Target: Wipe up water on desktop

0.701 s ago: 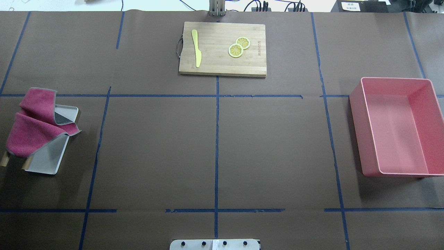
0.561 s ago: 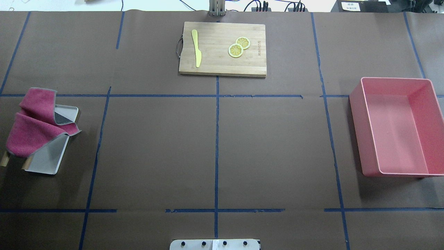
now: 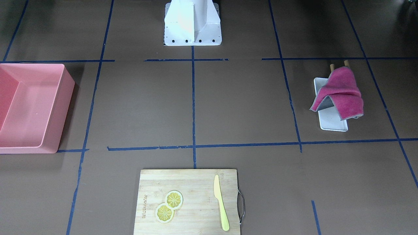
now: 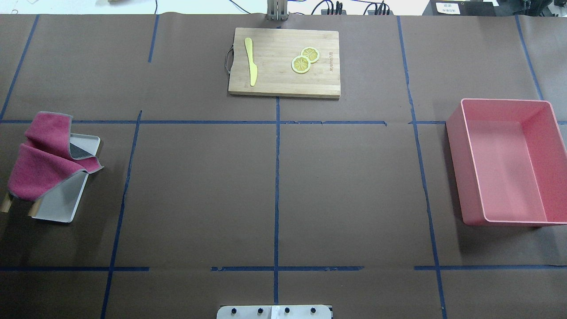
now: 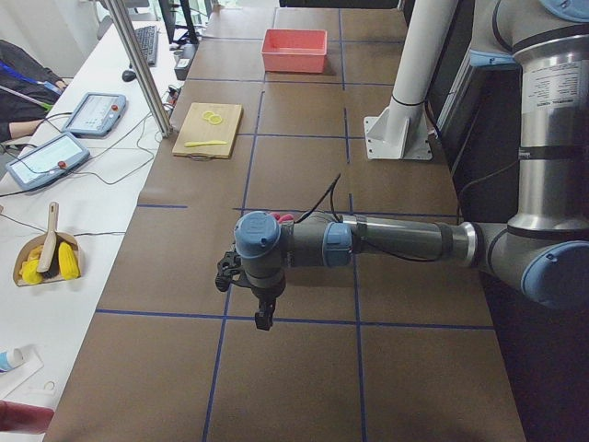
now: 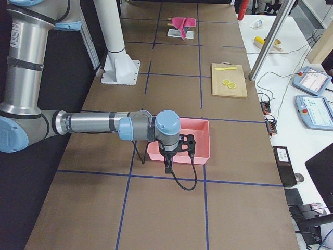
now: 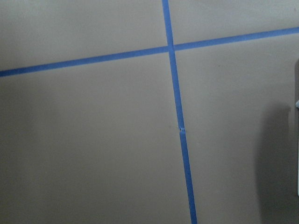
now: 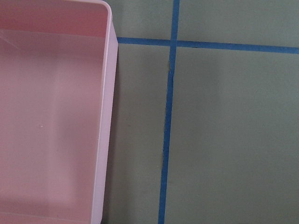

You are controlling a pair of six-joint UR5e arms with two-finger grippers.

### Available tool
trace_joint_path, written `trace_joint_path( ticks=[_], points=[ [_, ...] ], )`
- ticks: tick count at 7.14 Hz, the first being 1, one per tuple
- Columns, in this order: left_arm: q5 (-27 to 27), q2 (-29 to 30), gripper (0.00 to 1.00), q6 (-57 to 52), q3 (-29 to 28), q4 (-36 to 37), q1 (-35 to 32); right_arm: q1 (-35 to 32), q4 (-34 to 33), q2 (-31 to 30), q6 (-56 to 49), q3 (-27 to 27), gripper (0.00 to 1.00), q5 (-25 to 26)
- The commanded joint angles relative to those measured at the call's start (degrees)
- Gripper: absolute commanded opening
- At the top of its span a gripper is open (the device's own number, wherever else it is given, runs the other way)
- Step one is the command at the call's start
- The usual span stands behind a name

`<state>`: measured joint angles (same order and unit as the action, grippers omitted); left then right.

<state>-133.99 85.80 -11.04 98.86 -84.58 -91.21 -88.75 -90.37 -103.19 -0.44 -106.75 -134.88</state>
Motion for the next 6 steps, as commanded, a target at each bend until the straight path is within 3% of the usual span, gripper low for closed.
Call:
trace_joint_path(
  ticks=[1, 5, 6],
  points=[
    [0.04, 2.52, 1.00, 0.40, -1.03, -3.30, 0.33, -0.02, -0.07, 0.00, 0.00, -0.04, 1.00, 0.06],
    [-0.93, 4.64, 1.00, 0.40, -0.96, -7.24, 2.51, 0.07, 0.02, 0.00, 0.09, -0.04, 1.00, -0.03],
    [-0.93, 4.63, 1.00, 6.67, -0.87, -7.88, 5.14, 0.07, 0.02, 0.00, 0.09, -0.04, 1.00, -0.03]
  ],
)
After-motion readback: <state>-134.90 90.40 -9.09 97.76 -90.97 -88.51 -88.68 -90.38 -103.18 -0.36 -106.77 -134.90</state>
